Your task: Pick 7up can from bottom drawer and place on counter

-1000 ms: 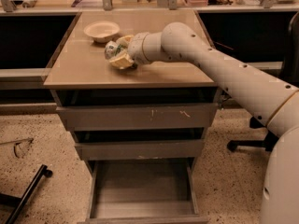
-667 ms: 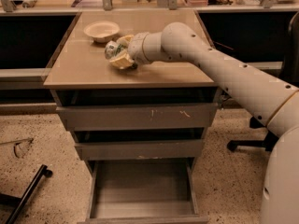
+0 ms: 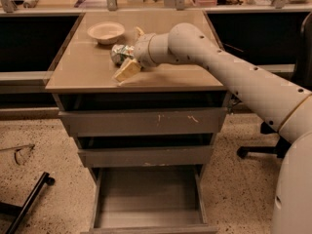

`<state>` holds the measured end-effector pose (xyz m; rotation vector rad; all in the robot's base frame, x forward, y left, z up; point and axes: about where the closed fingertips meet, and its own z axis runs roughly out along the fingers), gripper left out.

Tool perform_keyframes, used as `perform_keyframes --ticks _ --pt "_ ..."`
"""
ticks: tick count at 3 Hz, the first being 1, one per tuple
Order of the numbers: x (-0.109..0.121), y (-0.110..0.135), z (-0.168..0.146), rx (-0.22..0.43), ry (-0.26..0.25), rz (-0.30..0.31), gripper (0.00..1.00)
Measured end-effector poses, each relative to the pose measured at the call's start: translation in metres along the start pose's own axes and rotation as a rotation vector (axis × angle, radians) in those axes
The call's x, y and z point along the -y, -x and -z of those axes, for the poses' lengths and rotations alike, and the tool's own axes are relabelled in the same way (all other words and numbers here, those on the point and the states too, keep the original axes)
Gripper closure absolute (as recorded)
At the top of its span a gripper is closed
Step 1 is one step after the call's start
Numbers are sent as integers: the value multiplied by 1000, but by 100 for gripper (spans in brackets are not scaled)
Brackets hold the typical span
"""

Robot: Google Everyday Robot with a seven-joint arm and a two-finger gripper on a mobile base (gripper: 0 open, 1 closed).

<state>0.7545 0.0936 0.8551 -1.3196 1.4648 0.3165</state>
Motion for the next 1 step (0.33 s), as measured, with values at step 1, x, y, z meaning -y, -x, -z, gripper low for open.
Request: perform_keyframes --ticks 1 --pt "0 0 0 0 0 0 0"
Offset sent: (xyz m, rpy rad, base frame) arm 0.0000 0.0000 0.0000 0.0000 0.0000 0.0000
